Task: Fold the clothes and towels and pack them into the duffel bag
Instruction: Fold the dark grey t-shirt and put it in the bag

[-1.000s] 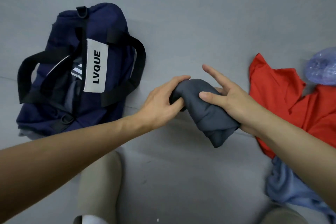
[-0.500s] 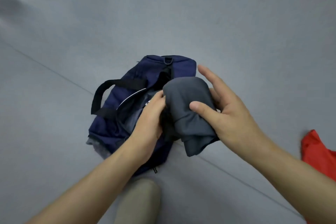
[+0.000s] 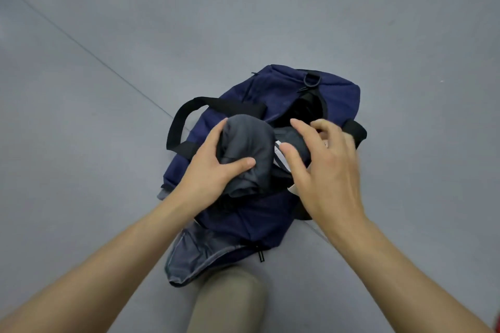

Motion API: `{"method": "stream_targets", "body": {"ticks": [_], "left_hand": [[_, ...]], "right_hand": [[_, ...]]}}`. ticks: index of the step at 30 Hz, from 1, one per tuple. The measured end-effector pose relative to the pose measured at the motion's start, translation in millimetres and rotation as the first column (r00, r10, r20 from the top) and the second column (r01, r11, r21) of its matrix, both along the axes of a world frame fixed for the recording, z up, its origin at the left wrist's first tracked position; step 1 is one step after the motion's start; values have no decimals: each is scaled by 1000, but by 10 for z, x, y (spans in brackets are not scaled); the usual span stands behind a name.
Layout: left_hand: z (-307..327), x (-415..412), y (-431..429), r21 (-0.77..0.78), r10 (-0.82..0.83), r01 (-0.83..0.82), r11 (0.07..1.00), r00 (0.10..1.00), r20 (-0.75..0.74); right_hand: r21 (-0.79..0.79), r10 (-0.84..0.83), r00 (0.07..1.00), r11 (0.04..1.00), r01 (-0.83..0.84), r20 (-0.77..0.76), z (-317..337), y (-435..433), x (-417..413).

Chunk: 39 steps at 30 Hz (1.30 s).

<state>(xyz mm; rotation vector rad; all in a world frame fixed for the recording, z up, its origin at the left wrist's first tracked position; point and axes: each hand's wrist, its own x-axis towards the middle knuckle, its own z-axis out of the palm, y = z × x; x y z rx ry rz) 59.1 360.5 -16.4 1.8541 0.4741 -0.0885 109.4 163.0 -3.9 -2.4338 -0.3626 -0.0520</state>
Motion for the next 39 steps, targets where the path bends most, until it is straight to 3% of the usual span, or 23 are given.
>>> {"method": "stream_targets", "body": {"ticks": [1,2,4,6,11,16,20,22,29,34,39], "left_hand": [[-33,51,1,45,-1,1,999,1000,-3],[-39,106,-16,91,-5,6,996,1000,-11],[-35,212,-78,198,-13,18,980,1000,-28],[-45,316,-153,248,-25,33,968,999,-39],[-124,444,-247,250,-53,67,966,997,-61],[-255,343,-163,-162,-75,49,986,984,-159],[-365,324,-174,-283,-141,76,956,965,-221],[-428,331,-150,-278,-149,78,957,957,-247],[-557,263,-34,116,-146,192,975,936,-319],[-591,249,23,-84,-278,270,959,846,-454],[-522,501,9,-151,-434,424,893,719,-544]], "right_hand": [[-142,-29,999,989,31,20,-15,-41,81],[-236,-76,995,970,60,-61,-19,-58,152],[-335,-160,938,941,51,-307,-49,-48,247],[-393,-188,903,919,23,-387,-77,-45,271],[-267,-127,925,963,28,-359,-42,-204,230],[-142,6,888,987,-81,-460,-60,-286,158],[-96,4,889,994,-54,-459,-80,-291,107],[-91,30,896,993,-79,-444,-88,-294,83],[-207,67,915,965,-161,-398,-201,-239,116],[-117,105,899,978,-170,-424,-205,-212,89],[-52,149,882,980,-192,-448,-208,-250,62]]}}
